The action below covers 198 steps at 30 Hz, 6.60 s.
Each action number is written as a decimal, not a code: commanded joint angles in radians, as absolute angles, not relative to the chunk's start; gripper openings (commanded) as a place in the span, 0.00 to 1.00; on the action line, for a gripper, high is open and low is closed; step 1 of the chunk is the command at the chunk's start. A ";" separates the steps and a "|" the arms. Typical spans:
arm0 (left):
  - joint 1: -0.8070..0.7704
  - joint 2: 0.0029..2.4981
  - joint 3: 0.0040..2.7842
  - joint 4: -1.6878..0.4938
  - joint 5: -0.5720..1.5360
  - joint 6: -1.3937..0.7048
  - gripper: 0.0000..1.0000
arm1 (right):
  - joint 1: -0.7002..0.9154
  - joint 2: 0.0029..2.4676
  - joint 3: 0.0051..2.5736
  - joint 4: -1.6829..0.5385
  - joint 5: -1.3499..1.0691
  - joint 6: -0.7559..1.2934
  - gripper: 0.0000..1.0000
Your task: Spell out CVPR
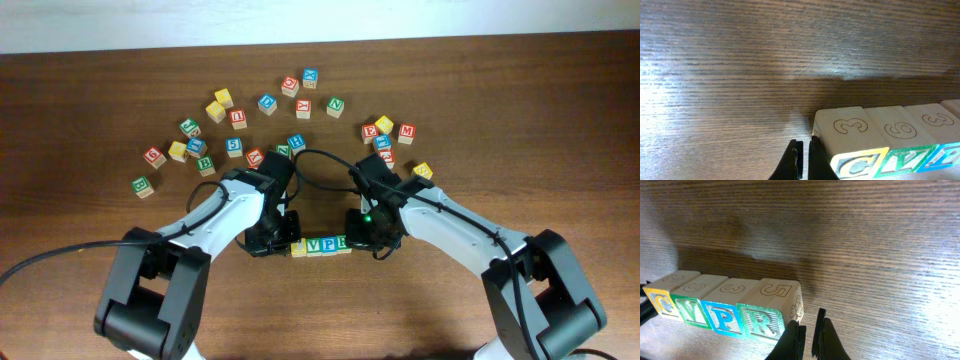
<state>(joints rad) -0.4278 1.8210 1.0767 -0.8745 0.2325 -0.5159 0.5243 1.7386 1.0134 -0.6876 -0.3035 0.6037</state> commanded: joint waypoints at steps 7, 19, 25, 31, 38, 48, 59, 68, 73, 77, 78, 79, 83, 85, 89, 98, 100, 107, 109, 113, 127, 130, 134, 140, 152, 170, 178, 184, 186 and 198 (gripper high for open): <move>-0.445 1.801 1.074 -0.834 0.262 -0.499 0.00 | 0.537 1.741 1.008 -0.711 -0.331 0.637 0.04; -0.445 1.801 1.074 -0.850 0.262 -0.499 0.00 | 0.537 1.741 1.008 -0.700 -0.224 0.600 0.05; -0.445 1.801 1.074 -0.850 0.239 -0.499 0.00 | 0.537 1.741 1.008 -0.717 -0.235 0.611 0.04; -0.444 1.801 1.074 -0.886 0.129 -0.506 0.00 | 0.516 1.741 1.010 -0.719 -0.168 0.610 0.04; -0.444 1.801 1.074 -0.897 0.036 -0.617 0.00 | 0.439 1.741 1.049 -0.626 -0.266 0.539 0.04; -0.383 1.801 1.074 -0.917 0.037 -0.662 0.00 | 0.513 1.741 1.047 -0.592 -0.255 0.539 0.05; -0.383 1.801 1.074 -0.917 0.037 -0.662 0.00 | 0.540 1.742 1.044 -0.622 -0.206 0.539 0.05; -0.383 1.801 1.074 -0.917 0.037 -0.662 0.00 | 0.540 1.742 1.044 -0.620 -0.217 0.539 0.05; -0.383 1.801 1.074 -0.918 0.038 -0.662 0.00 | 0.540 1.742 1.044 -0.606 -0.236 0.539 0.05; -0.383 1.801 1.074 -0.918 0.038 -0.662 0.00 | 0.540 1.742 1.044 -0.606 -0.255 0.539 0.05; -0.383 1.801 1.074 -0.918 0.038 -0.662 0.00 | 0.540 1.742 1.044 -0.606 -0.255 0.539 0.05; -0.383 1.801 1.074 -0.918 0.038 -0.662 0.00 | 0.540 1.742 1.044 -0.606 -0.255 0.539 0.05; -0.383 1.801 1.074 -0.918 0.038 -0.662 0.00 | 0.539 1.742 1.044 -0.608 -0.257 0.539 0.05; -0.383 1.801 1.074 -0.918 0.038 -0.662 0.00 | 0.539 1.742 1.044 -0.614 -0.222 0.572 0.05; -0.383 1.801 1.074 -0.918 0.038 -0.662 0.00 | 0.535 1.742 1.044 -0.624 -0.160 0.608 0.05; -0.383 1.801 1.074 -0.918 0.038 -0.662 0.00 | 0.536 1.742 1.026 -0.670 -0.141 0.694 0.05; -0.383 1.801 1.074 -0.918 0.038 -0.662 0.00 | 0.536 1.748 1.024 -0.668 -0.141 0.693 0.05; -0.383 1.801 1.074 -0.918 0.041 -0.662 0.00 | 0.509 1.763 1.025 -0.640 -0.123 0.689 0.05; -0.383 1.801 1.074 -0.918 0.041 -0.662 0.00 | 0.468 1.763 1.033 -0.656 -0.142 0.689 0.05; -0.383 1.801 1.074 -0.918 0.041 -0.662 0.00 | 0.350 1.763 1.053 -0.788 -0.286 0.600 0.05; -0.383 1.801 1.074 -0.917 0.041 -0.662 0.00 | 0.467 1.763 1.019 -0.717 -0.303 0.670 0.06; -0.383 1.801 1.074 -0.917 0.041 -0.662 0.00 | 0.467 1.763 1.019 -0.695 -0.303 0.670 0.05; -0.383 1.801 1.074 -0.918 0.041 -0.662 0.00 | 0.467 1.763 1.018 -0.694 -0.304 0.670 0.06; -0.383 1.801 1.074 -0.918 0.041 -0.662 0.00 | 0.464 1.763 1.018 -0.761 -0.222 0.671 0.06; -0.383 1.801 1.074 -0.918 0.041 -0.662 0.00 | 0.492 1.763 1.018 -0.724 -0.333 0.671 0.05; -0.383 1.801 1.074 -0.918 0.041 -0.662 0.00 | 0.491 1.763 1.018 -0.544 -0.217 0.631 0.05; -0.383 1.801 1.074 -0.917 0.041 -0.662 0.00 | 0.506 1.763 1.018 -0.533 -0.287 0.537 0.04; -0.383 1.801 1.074 -0.917 0.041 -0.662 0.00 | 0.531 1.763 1.017 -0.519 -0.284 0.527 0.04; -0.383 1.801 1.074 -0.918 0.041 -0.662 0.00 | 0.531 1.763 1.017 -0.527 -0.285 0.527 0.04; -0.383 1.801 1.074 -0.917 0.041 -0.662 0.00 | 0.532 1.763 1.017 -0.569 -0.312 0.528 0.04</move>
